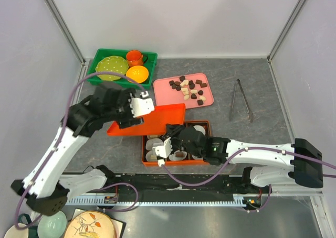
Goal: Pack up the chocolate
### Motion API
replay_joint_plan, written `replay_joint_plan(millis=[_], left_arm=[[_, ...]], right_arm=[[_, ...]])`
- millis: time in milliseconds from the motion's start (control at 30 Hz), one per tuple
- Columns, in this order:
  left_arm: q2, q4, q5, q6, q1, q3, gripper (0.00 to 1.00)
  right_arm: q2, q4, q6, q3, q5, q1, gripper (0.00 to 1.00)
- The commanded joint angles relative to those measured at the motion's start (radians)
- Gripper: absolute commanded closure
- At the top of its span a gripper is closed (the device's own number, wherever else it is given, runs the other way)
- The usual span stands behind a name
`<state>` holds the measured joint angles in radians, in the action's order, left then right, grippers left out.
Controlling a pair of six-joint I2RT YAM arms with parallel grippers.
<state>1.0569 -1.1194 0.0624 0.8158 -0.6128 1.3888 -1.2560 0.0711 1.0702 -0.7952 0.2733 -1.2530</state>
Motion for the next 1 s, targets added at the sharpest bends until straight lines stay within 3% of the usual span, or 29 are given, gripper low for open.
replay_joint_plan(millis=[0, 100, 233, 367, 700, 900, 967], left_arm=[[-0.162, 0.517, -0.285, -0.061, -0.001, -0.025, 0.06], [-0.205, 0.621, -0.377, -0.06, 0.002, -0.033, 0.02], [-0.259, 0.726, -0.438, -0.069, 0.007, -0.057, 0.01], [-0.278, 0.701, -0.502, -0.116, 0.01, -0.062, 0.01], [-0.296, 0.644, -0.492, -0.173, 0.039, -0.062, 0.01], [-0.32, 0.814, -0.536, -0.173, 0.041, -0.049, 0.01], [-0.342, 0.805, -0.501, -0.187, 0.041, -0.072, 0.01]], right_arm=[[0.081, -0.019, -0.068, -0.13, 0.061, -0.051, 1.0], [0.102, -0.143, -0.186, -0.27, 0.067, -0.071, 1.0], [0.099, -0.379, -0.508, -0.456, 0.005, -0.071, 1.0], [0.119, -0.511, -0.737, -0.587, -0.019, -0.069, 1.0], [0.286, -0.642, -1.225, -0.526, -0.356, 0.061, 1.0], [0.276, -0.66, -1.398, -0.418, -0.639, 0.176, 1.0], [0.261, -0.636, -1.438, -0.369, -0.71, 0.223, 1.0]])
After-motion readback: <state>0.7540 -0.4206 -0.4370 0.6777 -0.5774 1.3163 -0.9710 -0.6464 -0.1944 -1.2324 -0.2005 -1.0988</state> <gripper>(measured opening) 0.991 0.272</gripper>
